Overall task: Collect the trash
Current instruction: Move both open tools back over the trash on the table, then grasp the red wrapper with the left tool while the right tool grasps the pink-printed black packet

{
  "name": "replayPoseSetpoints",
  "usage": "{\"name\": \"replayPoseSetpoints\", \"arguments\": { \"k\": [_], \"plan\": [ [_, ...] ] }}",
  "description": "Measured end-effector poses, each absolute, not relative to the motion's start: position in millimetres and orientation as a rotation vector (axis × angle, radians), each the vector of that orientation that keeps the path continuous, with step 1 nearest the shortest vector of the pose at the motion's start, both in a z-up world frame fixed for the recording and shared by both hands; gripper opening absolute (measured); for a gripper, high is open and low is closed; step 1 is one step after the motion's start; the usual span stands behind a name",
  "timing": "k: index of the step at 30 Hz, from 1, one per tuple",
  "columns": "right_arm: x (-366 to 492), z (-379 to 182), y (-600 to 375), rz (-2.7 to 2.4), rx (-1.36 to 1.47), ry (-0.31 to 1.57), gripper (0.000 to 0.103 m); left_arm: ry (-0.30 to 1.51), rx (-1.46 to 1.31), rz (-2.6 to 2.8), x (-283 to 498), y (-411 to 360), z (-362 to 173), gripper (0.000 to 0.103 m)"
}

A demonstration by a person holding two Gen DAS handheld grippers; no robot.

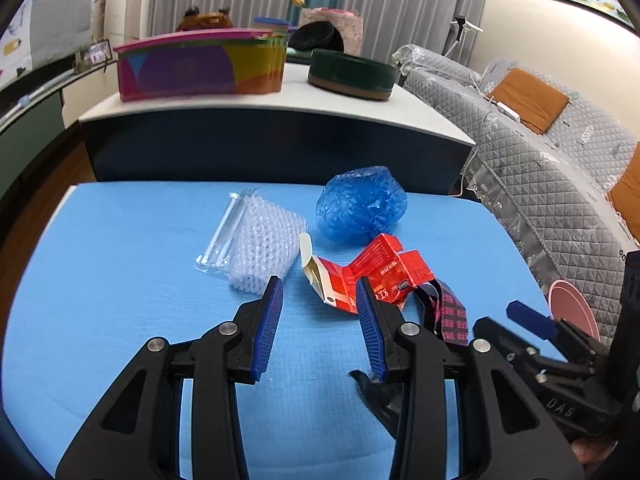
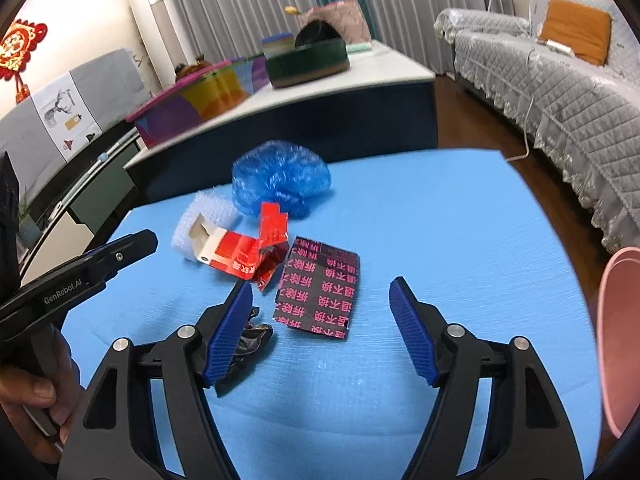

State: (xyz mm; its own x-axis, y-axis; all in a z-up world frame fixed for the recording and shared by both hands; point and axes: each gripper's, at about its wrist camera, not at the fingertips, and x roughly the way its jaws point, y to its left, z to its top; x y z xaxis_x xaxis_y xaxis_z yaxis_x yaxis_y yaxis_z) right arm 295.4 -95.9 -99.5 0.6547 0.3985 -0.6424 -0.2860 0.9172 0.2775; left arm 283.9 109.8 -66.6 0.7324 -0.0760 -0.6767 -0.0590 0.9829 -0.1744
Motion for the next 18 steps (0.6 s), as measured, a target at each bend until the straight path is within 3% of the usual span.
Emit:
{"name": "replayPoseSetpoints", "arguments": {
  "k": [15,18],
  "plan": [
    [323.0,-132.3,-77.6,0.372,0.133,0.877,0.075,0.85,-0.205,-0.024,317.6,101.6,-99.2,0.037],
    [322.8,-132.7,-76.7,0.375,0.127,0.879,0.073,0.864,-0.203,-0.03,318.2,99.8,-102.3,0.021]
  ]
}}
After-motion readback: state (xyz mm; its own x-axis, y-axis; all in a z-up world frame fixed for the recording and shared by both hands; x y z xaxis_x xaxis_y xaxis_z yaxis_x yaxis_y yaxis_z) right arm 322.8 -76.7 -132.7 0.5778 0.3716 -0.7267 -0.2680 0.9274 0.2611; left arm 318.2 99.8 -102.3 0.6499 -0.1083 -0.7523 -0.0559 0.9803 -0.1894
